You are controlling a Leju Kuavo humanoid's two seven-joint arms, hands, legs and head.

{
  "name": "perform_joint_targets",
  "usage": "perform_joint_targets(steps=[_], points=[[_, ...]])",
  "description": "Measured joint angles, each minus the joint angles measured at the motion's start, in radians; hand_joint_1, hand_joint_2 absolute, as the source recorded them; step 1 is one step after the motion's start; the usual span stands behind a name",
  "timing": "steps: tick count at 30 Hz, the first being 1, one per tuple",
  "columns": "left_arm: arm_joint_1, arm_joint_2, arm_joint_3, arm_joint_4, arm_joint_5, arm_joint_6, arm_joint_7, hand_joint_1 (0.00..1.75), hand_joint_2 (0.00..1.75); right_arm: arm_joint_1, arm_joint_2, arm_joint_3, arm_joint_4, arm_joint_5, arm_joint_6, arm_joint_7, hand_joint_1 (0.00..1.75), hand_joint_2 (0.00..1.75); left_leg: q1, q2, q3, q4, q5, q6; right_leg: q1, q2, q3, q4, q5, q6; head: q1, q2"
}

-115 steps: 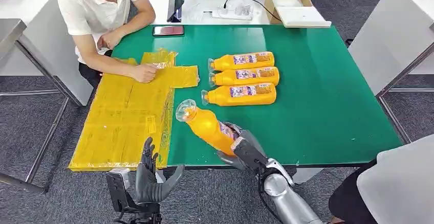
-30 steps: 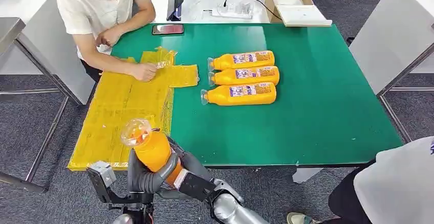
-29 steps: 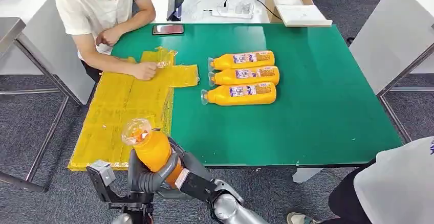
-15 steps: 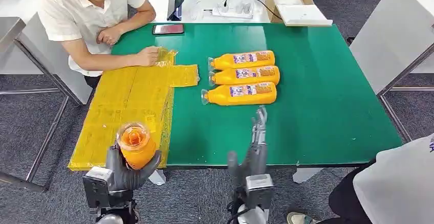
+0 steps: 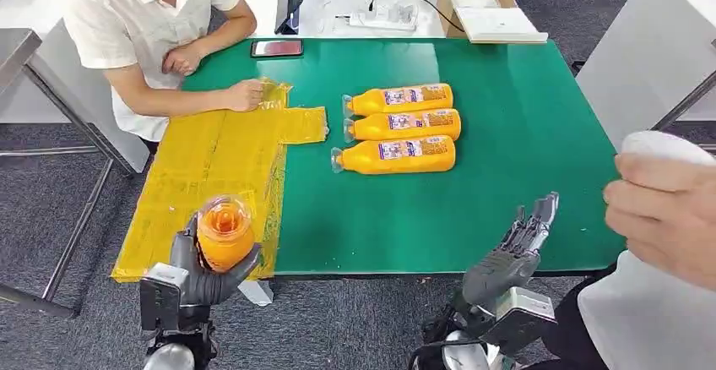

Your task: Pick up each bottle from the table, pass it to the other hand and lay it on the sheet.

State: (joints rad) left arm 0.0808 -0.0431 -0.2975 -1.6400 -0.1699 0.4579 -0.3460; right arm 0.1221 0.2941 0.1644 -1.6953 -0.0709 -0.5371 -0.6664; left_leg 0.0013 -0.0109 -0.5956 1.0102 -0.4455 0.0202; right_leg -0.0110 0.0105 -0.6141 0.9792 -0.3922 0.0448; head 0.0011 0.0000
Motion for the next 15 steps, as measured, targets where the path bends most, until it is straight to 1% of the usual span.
perform_joint_targets(steps=[3,5,7,10,15], points=[[-0.022,0.000,0.010,0.021,-0.143,0.100,0.003,1.75,1.75,0.000,0.005,-0.003,-0.001,0.011,0.000,0.000,0.00,0.00,0.000,0.000,0.000,0.000,0.000,0.000,0.000,0.000,0.000,0.000,0.000,0.000,0.000,0.000],[-0.053,0.000,0.019,0.058,-0.274,0.165,0.027,1.75,1.75,-0.001,0.006,-0.003,0.000,0.007,0.004,0.000,0.00,0.00,0.000,-0.001,0.000,0.000,0.000,0.000,0.000,0.000,0.001,0.000,0.000,0.000,0.000,0.000],[-0.088,0.000,0.025,0.115,-0.394,0.200,0.063,1.75,1.75,-0.003,0.006,-0.003,0.002,0.005,0.011,0.000,0.00,0.00,0.000,-0.001,0.000,0.000,0.000,0.000,0.000,0.000,0.001,0.000,0.000,0.000,0.000,0.000],[-0.165,0.000,0.028,0.238,-0.659,0.210,0.150,1.75,1.75,-0.019,0.009,-0.001,0.013,0.000,0.022,0.000,0.00,0.00,0.000,-0.002,0.000,0.000,0.002,0.001,0.000,0.000,0.001,0.000,0.001,0.000,0.000,0.000],[-0.307,-0.013,0.027,0.499,-0.892,0.178,0.276,1.75,1.75,-0.058,0.015,0.027,0.065,-0.006,0.032,0.000,0.00,0.00,0.000,0.000,0.001,0.000,0.002,0.000,0.000,0.000,0.001,0.000,0.001,0.000,-0.001,0.000]])
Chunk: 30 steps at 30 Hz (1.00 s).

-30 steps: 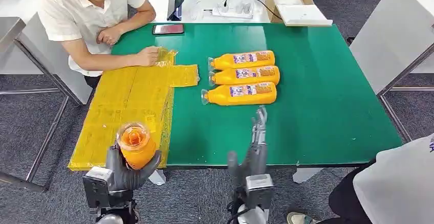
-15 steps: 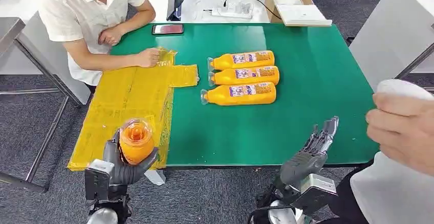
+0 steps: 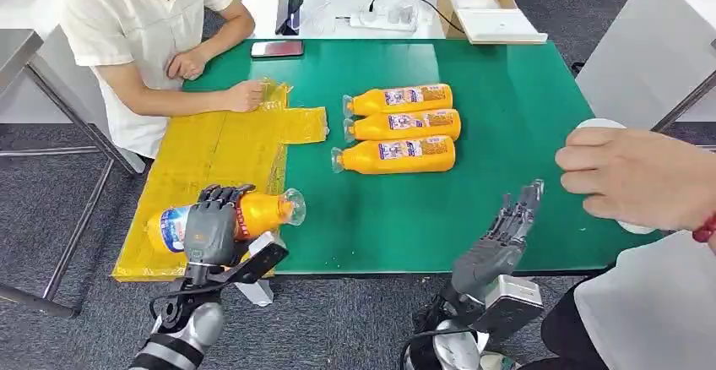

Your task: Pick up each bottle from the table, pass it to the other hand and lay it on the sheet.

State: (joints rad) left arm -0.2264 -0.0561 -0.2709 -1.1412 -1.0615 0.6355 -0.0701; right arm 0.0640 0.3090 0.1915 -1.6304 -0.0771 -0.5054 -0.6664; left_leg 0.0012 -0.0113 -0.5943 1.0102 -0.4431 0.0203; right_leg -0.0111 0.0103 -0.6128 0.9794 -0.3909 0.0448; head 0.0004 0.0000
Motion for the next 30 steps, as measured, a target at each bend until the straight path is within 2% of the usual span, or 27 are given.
perform_joint_targets(steps=[10,13,14,15,16,22,30], points=[[-0.145,-0.019,-0.049,0.297,-0.235,-0.092,0.165,1.75,1.75,-0.028,-0.005,0.021,0.084,-0.008,0.006,0.000,0.00,0.00,0.000,0.000,-0.002,0.000,0.000,0.000,0.000,0.000,-0.001,0.000,0.000,0.000,0.001,0.000],[-0.181,-0.031,-0.063,0.360,-0.249,-0.114,0.178,1.75,1.75,-0.033,-0.007,0.025,0.100,-0.012,0.011,0.000,0.00,0.00,0.000,-0.001,-0.002,0.000,0.000,0.000,0.000,0.000,-0.001,0.000,0.000,0.000,0.001,0.000],[-0.196,-0.034,-0.064,0.379,-0.245,-0.124,0.178,1.38,1.75,-0.035,-0.008,0.025,0.106,-0.014,0.013,0.000,0.00,0.00,0.000,-0.001,-0.002,0.000,0.000,0.000,0.000,0.000,-0.001,0.000,0.000,0.000,0.001,0.000],[-0.211,-0.038,-0.064,0.399,-0.242,-0.132,0.178,0.05,1.75,-0.038,-0.008,0.025,0.114,-0.016,0.014,0.000,0.00,0.00,0.000,-0.001,-0.002,0.000,0.000,0.000,0.000,0.000,-0.001,0.000,0.000,0.000,0.001,0.000],[-0.224,-0.041,-0.064,0.417,-0.237,-0.135,0.180,0.00,1.75,-0.039,-0.009,0.025,0.120,-0.018,0.018,0.000,0.00,0.00,0.000,-0.001,-0.002,0.000,0.000,0.000,0.000,0.000,0.000,0.000,0.000,0.000,0.001,0.000],[-0.284,-0.050,-0.064,0.506,-0.204,-0.161,0.180,0.00,1.75,-0.052,-0.010,0.025,0.157,-0.025,0.029,0.000,0.00,0.00,0.000,-0.002,0.001,0.000,0.000,0.000,0.000,0.000,0.002,0.000,0.000,0.000,0.001,0.000],[-0.309,-0.053,-0.064,0.544,-0.189,-0.171,0.164,0.00,1.75,-0.058,-0.010,0.024,0.183,-0.029,0.031,0.000,0.00,0.00,0.000,-0.002,0.003,0.000,0.000,0.000,0.000,0.000,0.004,0.000,0.000,0.000,0.001,0.000]])
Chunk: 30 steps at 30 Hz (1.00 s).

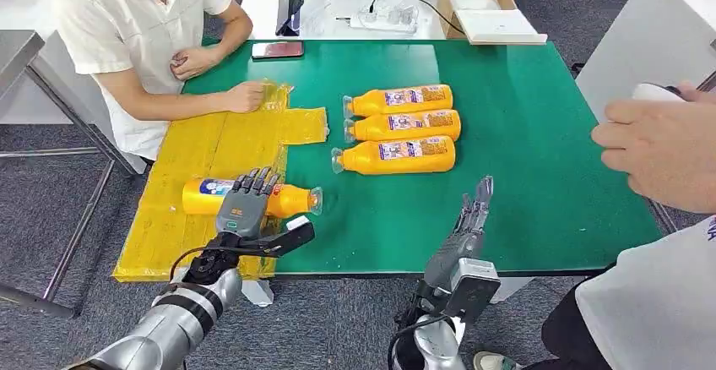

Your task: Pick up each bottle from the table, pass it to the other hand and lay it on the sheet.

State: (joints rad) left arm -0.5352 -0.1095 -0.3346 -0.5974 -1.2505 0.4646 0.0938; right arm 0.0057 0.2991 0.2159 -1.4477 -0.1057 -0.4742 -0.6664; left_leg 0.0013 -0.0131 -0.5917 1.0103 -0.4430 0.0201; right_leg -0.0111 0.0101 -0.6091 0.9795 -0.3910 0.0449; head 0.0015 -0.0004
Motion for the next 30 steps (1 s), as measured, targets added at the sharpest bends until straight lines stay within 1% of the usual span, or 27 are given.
perform_joint_targets(steps=[10,11,13,14,16,17,22,27,30], points=[[-0.001,0.000,0.000,0.003,0.000,0.000,0.000,0.00,1.75,-0.001,0.000,0.000,0.001,0.000,0.000,0.000,0.00,0.00,0.000,0.000,0.000,0.000,0.000,0.000,0.000,0.000,0.000,0.000,0.000,0.000,0.000,0.000],[-0.004,-0.001,0.000,0.006,0.000,0.000,0.000,0.00,0.00,-0.001,0.000,0.000,0.003,0.000,0.000,0.000,0.00,0.00,0.000,0.000,0.000,0.000,0.000,0.000,0.000,0.000,0.000,0.000,0.000,0.000,0.000,0.000],[-0.014,-0.003,0.002,0.024,0.028,-0.013,-0.021,0.00,0.00,-0.005,0.000,0.000,0.015,-0.003,0.003,0.000,0.00,0.00,0.000,0.000,0.001,0.000,0.000,0.000,0.000,0.000,0.001,0.000,0.000,0.000,0.000,0.000],[-0.019,-0.003,0.007,0.024,0.102,-0.053,-0.079,0.00,0.00,-0.006,0.000,-0.001,0.022,-0.007,0.011,0.001,0.00,0.00,0.000,-0.001,0.001,0.000,0.000,0.000,0.000,0.000,0.001,0.000,0.000,0.000,0.000,0.000],[0.002,-0.005,0.045,-0.037,0.356,-0.229,-0.244,0.00,0.00,-0.008,0.000,-0.008,0.040,-0.010,0.023,0.001,0.00,0.00,0.000,-0.002,0.001,0.000,0.000,0.000,0.000,-0.002,0.002,0.000,0.000,0.000,0.000,0.000],[0.043,-0.001,0.052,-0.121,0.477,-0.319,-0.272,0.00,0.00,-0.009,0.000,-0.009,0.055,-0.009,0.028,0.001,0.00,0.00,0.000,-0.002,0.001,0.000,0.000,0.000,0.000,-0.002,0.002,0.000,0.000,0.000,0.000,0.000],[0.099,0.023,0.042,-0.232,0.539,-0.318,-0.259,0.00,0.00,-0.010,0.000,-0.011,0.067,-0.008,0.029,0.000,0.00,0.00,0.000,-0.002,0.001,0.000,0.000,0.000,0.000,-0.002,0.001,0.000,0.000,0.000,0.000,0.000],[0.144,0.053,0.004,-0.320,0.566,-0.267,-0.229,0.00,0.00,-0.009,0.000,-0.016,0.070,0.005,0.029,0.000,0.00,0.00,0.000,-0.002,-0.001,0.000,0.000,0.000,0.000,-0.002,-0.001,0.000,0.000,0.000,0.000,0.000],[0.187,0.064,-0.015,-0.414,0.627,-0.202,-0.274,0.00,0.00,-0.006,0.000,-0.019,0.070,0.017,0.027,0.000,0.00,0.00,0.000,-0.002,-0.002,0.000,0.000,0.000,0.000,-0.002,-0.001,0.000,0.000,0.000,0.000,0.000]])
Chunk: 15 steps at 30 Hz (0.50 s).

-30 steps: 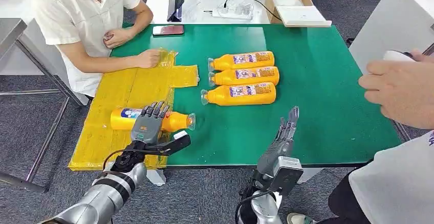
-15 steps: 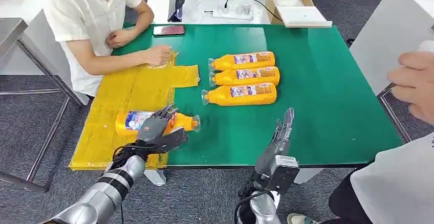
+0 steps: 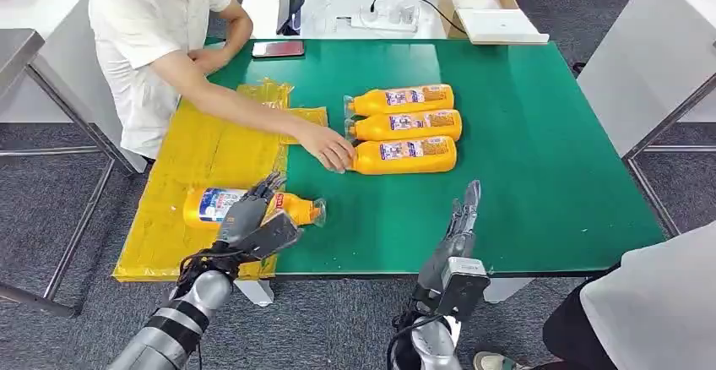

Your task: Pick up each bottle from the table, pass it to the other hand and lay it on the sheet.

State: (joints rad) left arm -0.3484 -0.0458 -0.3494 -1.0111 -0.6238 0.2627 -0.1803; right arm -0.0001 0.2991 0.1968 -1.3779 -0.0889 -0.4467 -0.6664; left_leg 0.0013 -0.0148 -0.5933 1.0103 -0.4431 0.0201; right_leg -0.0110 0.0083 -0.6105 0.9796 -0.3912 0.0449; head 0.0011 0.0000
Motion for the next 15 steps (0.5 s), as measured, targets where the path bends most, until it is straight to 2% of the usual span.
perform_joint_targets(steps=[4,5,11,12,15], points=[[0.039,0.006,-0.017,-0.097,0.021,0.021,-0.021,0.00,0.00,0.004,0.000,-0.005,0.000,0.005,-0.001,0.000,0.00,0.00,0.000,0.000,-0.001,0.000,0.000,0.000,0.000,0.000,0.000,0.000,0.000,0.000,0.000,0.000],[0.045,0.007,-0.019,-0.111,0.027,0.026,-0.025,0.00,1.75,0.005,0.000,-0.005,0.000,0.006,-0.001,0.000,0.00,0.00,0.000,0.000,-0.001,0.000,0.000,0.000,0.000,0.000,0.000,0.000,0.000,0.000,0.000,0.000],[0.101,0.001,-0.026,-0.248,0.152,0.173,-0.161,0.00,1.75,0.007,0.000,-0.005,0.000,0.037,-0.024,0.000,0.00,0.00,0.000,0.000,-0.001,0.000,0.000,0.000,0.000,0.000,-0.001,0.000,0.000,0.000,0.000,0.000],[0.114,-0.005,-0.026,-0.282,0.213,0.196,-0.191,0.00,1.75,0.007,0.000,-0.005,0.000,0.052,-0.041,0.000,0.00,1.75,0.000,0.000,-0.001,0.000,0.000,0.000,0.000,0.000,-0.001,0.000,0.000,0.000,0.000,0.000],[0.151,-0.021,-0.026,-0.386,0.433,0.195,-0.246,0.00,1.75,0.007,-0.008,0.015,-0.003,0.134,-0.110,0.000,0.00,1.75,0.000,0.000,-0.001,0.000,-0.001,0.000,0.000,0.000,-0.001,0.000,0.000,0.000,0.000,0.000]])
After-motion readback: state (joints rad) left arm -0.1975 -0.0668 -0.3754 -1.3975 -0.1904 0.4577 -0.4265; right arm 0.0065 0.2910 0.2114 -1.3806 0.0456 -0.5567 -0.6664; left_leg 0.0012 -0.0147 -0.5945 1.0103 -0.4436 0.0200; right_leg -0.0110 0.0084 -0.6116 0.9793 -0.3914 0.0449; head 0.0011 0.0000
